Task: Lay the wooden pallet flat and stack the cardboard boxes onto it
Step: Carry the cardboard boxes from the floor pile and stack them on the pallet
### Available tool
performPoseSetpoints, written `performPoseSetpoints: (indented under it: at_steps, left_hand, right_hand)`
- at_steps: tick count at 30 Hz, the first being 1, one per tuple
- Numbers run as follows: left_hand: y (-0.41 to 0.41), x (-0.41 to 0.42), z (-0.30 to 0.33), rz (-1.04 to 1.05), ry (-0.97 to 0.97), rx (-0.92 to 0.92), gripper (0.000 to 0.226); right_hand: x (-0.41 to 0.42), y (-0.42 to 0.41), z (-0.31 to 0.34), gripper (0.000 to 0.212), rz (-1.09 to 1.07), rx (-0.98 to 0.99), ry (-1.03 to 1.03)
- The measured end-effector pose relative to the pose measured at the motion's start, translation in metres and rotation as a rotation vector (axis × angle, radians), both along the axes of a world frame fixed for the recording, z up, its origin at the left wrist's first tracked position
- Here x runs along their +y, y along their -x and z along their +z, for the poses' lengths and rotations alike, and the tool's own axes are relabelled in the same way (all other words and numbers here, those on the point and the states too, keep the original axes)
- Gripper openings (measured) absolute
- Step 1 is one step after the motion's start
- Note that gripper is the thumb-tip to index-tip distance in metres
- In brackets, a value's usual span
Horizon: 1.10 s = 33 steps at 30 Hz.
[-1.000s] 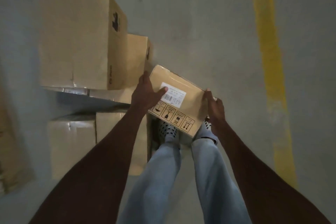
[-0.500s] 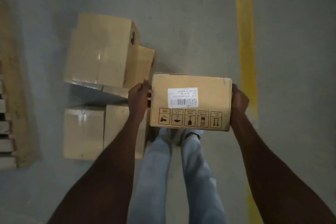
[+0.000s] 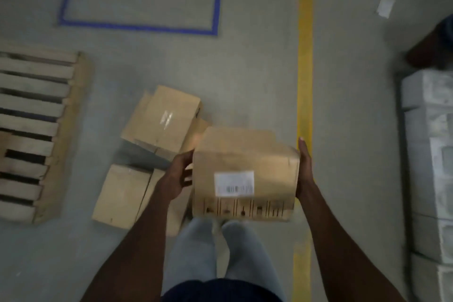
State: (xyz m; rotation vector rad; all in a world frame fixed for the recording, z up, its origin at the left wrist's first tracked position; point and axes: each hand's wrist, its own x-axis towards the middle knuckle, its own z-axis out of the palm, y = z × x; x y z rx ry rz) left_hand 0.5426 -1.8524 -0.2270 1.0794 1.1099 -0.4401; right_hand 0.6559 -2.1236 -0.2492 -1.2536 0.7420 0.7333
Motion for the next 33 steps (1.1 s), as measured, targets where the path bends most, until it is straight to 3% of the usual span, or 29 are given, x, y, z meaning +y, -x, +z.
performPoseSetpoints:
  at_steps: [3, 6, 10, 12, 13, 15, 17, 21, 25, 33]
  left_hand:
    - [-0.006, 0.010, 0.014, 0.107, -0.046, -0.040, 0.040]
    - [-0.029, 0.005, 0.040, 0.223, -0.150, -0.047, 0.042]
    - [-0.049, 0.003, 0.054, 0.428, -0.220, -0.127, 0.022]
    - [-0.062, 0.011, 0.048, 0.537, -0.162, -0.201, 0.041]
    - [-0.069, 0.014, 0.046, 0.571, -0.114, -0.212, 0.054]
    - [-0.082, 0.021, 0.045, 0.600, -0.066, -0.243, 0.049]
    - [-0.097, 0.025, 0.053, 0.581, -0.054, -0.251, 0.028]
    - [-0.127, 0.032, 0.069, 0.522, -0.022, -0.346, 0.033]
    - [-0.157, 0.052, 0.094, 0.608, -0.035, -0.418, 0.021]
    - [-0.235, 0.153, 0.081, 0.596, -0.003, -0.309, 0.065]
  right_hand:
    - [0.000, -0.032, 0.007, 0.057, -0.016, -0.014, 0.049]
    - [0.016, -0.067, 0.014, 0.069, 0.099, -0.033, 0.075]
    - [0.041, -0.103, 0.052, 0.042, 0.231, -0.087, 0.173]
    - [0.055, -0.120, 0.067, 0.043, 0.250, -0.098, 0.140]
    - [0.061, -0.125, 0.071, 0.033, 0.246, -0.111, 0.093]
    - [0.071, -0.135, 0.073, 0.008, 0.262, -0.134, 0.074]
    - [0.081, -0.149, 0.069, 0.015, 0.334, -0.166, 0.093]
    - [0.109, -0.183, 0.073, 0.022, 0.450, -0.142, 0.031]
    - [0.143, -0.226, 0.078, 0.028, 0.555, -0.130, 0.018]
    - [0.258, -0.328, 0.097, 0.042, 0.709, -0.105, 0.017]
